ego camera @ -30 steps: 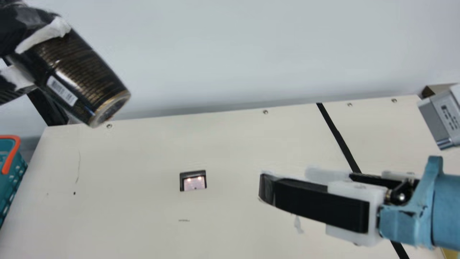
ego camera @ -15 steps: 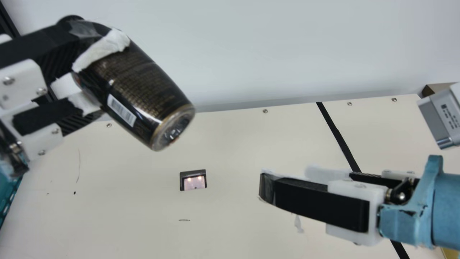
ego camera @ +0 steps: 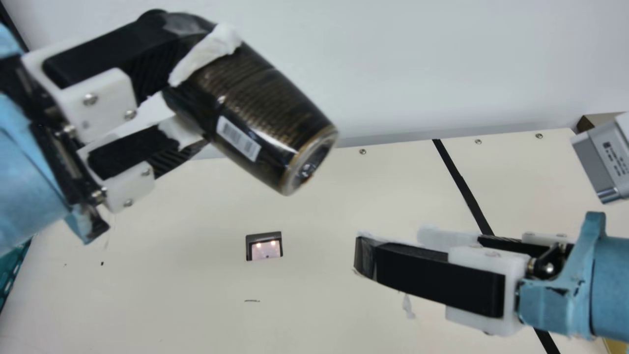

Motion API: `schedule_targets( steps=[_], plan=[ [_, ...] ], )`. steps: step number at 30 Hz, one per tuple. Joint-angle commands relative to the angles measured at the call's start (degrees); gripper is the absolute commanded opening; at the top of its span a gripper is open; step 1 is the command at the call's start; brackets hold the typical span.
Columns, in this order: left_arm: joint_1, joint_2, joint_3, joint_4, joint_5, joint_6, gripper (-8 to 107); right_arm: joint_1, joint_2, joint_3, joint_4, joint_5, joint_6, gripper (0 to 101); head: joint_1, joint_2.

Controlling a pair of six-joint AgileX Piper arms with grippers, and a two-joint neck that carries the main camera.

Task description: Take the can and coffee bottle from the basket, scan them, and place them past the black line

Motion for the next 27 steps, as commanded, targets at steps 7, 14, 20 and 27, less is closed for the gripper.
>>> schedule_targets(
  steps=[7, 14, 20, 27],
  plan=[
    [-4.4, 1.5, -4.6, -1.6, 0.5, 1.3, 10, 0.0, 0.0, 0.0, 0.0, 0.0, 0.0, 101, -0.8, -0.4],
    [-4.0, 1.1, -4.9, -1.7, 1.6, 1.4, 10, 0.0, 0.0, 0.0, 0.0, 0.0, 0.0, 101, -0.8, -0.4],
    [-3.8, 1.1, -4.9, -1.4, 1.6, 1.2, 10, 0.0, 0.0, 0.0, 0.0, 0.0, 0.0, 101, -0.8, -0.4],
    [-3.8, 1.1, -4.9, -1.4, 1.6, 1.2, 10, 0.0, 0.0, 0.0, 0.0, 0.0, 0.0, 101, -0.8, -0.4]
  ],
)
